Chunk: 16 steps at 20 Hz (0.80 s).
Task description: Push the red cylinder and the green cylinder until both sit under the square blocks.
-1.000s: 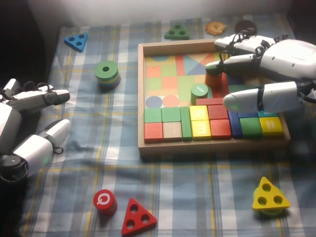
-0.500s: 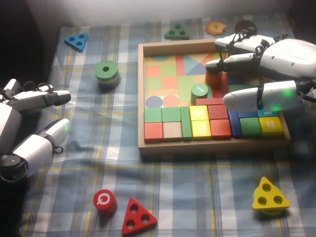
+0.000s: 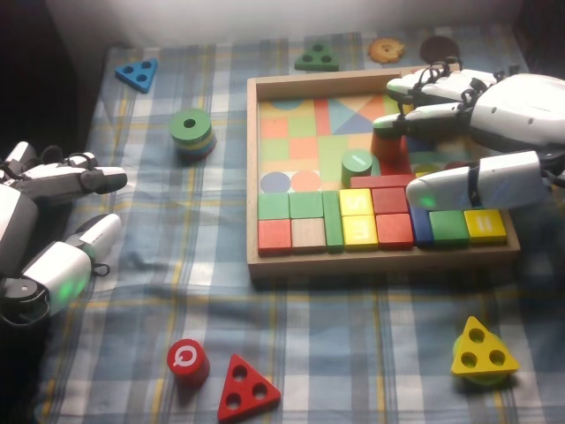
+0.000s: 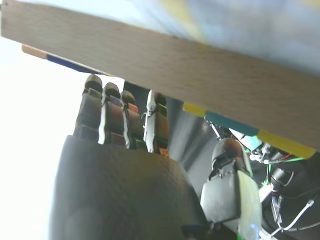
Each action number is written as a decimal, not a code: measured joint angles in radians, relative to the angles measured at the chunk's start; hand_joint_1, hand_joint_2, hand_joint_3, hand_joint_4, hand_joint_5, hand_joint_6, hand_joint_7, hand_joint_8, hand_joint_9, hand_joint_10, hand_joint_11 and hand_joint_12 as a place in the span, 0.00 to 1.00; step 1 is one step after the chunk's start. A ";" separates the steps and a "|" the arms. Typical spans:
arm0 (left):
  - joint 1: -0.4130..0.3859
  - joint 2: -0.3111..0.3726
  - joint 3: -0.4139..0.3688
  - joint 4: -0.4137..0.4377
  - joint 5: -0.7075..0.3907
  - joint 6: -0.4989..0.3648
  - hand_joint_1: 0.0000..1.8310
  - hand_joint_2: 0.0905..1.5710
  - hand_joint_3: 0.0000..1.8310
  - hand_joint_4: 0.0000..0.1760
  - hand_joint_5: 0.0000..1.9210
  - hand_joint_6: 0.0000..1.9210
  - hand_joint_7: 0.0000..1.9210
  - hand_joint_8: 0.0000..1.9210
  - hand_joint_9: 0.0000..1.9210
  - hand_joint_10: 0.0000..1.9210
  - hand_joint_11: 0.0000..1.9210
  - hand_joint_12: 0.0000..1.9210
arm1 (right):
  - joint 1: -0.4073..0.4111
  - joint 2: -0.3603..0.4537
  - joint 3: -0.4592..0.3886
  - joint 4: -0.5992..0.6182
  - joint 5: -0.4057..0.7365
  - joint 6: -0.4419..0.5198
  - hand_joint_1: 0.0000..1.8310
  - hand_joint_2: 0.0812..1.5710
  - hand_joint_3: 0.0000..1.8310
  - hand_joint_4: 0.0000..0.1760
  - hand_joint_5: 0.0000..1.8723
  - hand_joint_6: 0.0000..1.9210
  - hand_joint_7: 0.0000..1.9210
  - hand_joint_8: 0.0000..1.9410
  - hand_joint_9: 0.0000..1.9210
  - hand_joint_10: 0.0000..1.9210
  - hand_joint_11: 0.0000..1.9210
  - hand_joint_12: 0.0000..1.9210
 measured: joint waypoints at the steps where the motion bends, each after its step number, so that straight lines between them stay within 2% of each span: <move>1: 0.000 0.000 0.000 0.000 0.000 0.000 0.48 0.83 0.00 0.06 0.44 0.00 0.28 0.00 0.23 0.00 0.00 0.00 | -0.001 0.007 -0.006 -0.001 -0.003 0.000 0.00 0.62 0.00 0.34 0.20 0.00 0.00 0.00 0.00 0.00 0.00 0.00; 2: 0.000 0.000 0.000 0.001 0.000 0.000 0.48 0.83 0.00 0.06 0.44 0.00 0.27 0.00 0.23 0.00 0.00 0.00 | -0.005 0.016 -0.012 -0.001 -0.004 0.000 0.00 0.62 0.00 0.29 0.20 0.00 0.00 0.00 0.00 0.00 0.00 0.00; 3: 0.000 0.000 0.000 0.000 0.000 0.000 0.47 0.83 0.00 0.04 0.45 0.01 0.28 0.00 0.23 0.00 0.00 0.00 | -0.013 0.037 -0.030 0.000 -0.005 0.000 0.00 0.62 0.00 0.29 0.20 0.00 0.00 0.00 0.00 0.00 0.00 0.00; 4: 0.000 0.000 0.000 -0.001 0.000 0.000 0.46 0.83 0.00 0.06 0.45 0.00 0.27 0.00 0.23 0.00 0.00 0.00 | -0.024 0.057 -0.048 -0.001 -0.009 0.000 0.00 0.60 0.00 0.53 0.20 0.00 0.00 0.00 0.00 0.00 0.00 0.00; 7: 0.000 0.000 0.000 0.001 0.001 0.000 0.46 0.83 0.00 0.07 0.45 0.01 0.28 0.00 0.24 0.01 0.00 0.00 | -0.037 0.090 -0.086 0.020 -0.022 -0.030 0.00 0.60 0.00 0.56 0.20 0.00 0.00 0.00 0.00 0.00 0.00 0.00; 8: 0.000 0.000 0.000 0.003 0.001 -0.001 0.45 0.83 0.00 0.14 0.45 0.00 0.28 0.00 0.23 0.00 0.00 0.00 | -0.041 0.102 -0.103 0.029 -0.026 -0.040 0.00 0.62 0.00 0.62 0.19 0.00 0.00 0.00 0.00 0.00 0.00 0.00; 9: 0.000 0.000 0.000 0.002 0.001 -0.001 0.45 0.83 0.00 0.14 0.45 0.00 0.28 0.00 0.23 0.00 0.00 0.00 | -0.053 0.119 -0.123 0.039 -0.022 -0.059 0.00 0.62 0.00 0.74 0.18 0.00 0.00 0.00 0.00 0.00 0.00 0.00; 10: 0.000 0.000 0.000 0.002 0.001 0.000 0.45 0.83 0.00 0.14 0.45 0.00 0.28 0.00 0.23 0.00 0.00 0.00 | -0.064 0.127 -0.131 0.045 -0.019 -0.071 0.00 0.62 0.00 0.74 0.18 0.00 0.00 0.00 0.00 0.00 0.00 0.00; 11: 0.000 0.000 0.000 -0.001 0.002 0.000 0.47 0.83 0.00 0.03 0.46 0.00 0.28 0.00 0.24 0.00 0.00 0.00 | -0.083 0.149 -0.149 0.067 -0.017 -0.091 0.00 0.61 0.00 0.69 0.17 0.00 0.00 0.00 0.00 0.00 0.00 0.00; 12: 0.000 0.000 0.000 -0.001 0.002 -0.001 0.47 0.83 0.00 0.03 0.46 0.00 0.28 0.00 0.24 0.00 0.00 0.00 | -0.093 0.163 -0.157 0.079 -0.018 -0.098 0.00 0.61 0.00 0.69 0.17 0.00 0.00 0.00 0.00 0.00 0.00 0.00; 14: 0.000 0.000 0.000 -0.001 0.005 -0.001 0.46 0.83 0.00 0.00 0.46 0.00 0.28 0.00 0.24 0.00 0.00 0.00 | -0.106 0.181 -0.162 0.098 -0.019 -0.108 0.00 0.61 0.00 0.75 0.17 0.00 0.00 0.00 0.00 0.00 0.00 0.00; 15: 0.000 0.000 0.000 0.000 0.006 -0.001 0.45 0.83 0.00 0.00 0.46 0.00 0.28 0.00 0.24 0.00 0.00 0.00 | -0.112 0.186 -0.164 0.116 -0.019 -0.111 0.00 0.60 0.00 0.89 0.17 0.00 0.00 0.00 0.00 0.00 0.00 0.00; 16: 0.000 0.000 0.000 -0.001 0.007 -0.001 0.46 0.83 0.00 0.02 0.45 0.00 0.28 0.00 0.24 0.00 0.00 0.00 | -0.123 0.192 -0.168 0.131 -0.018 -0.117 0.00 0.59 0.00 0.93 0.18 0.00 0.00 0.00 0.00 0.00 0.00 0.00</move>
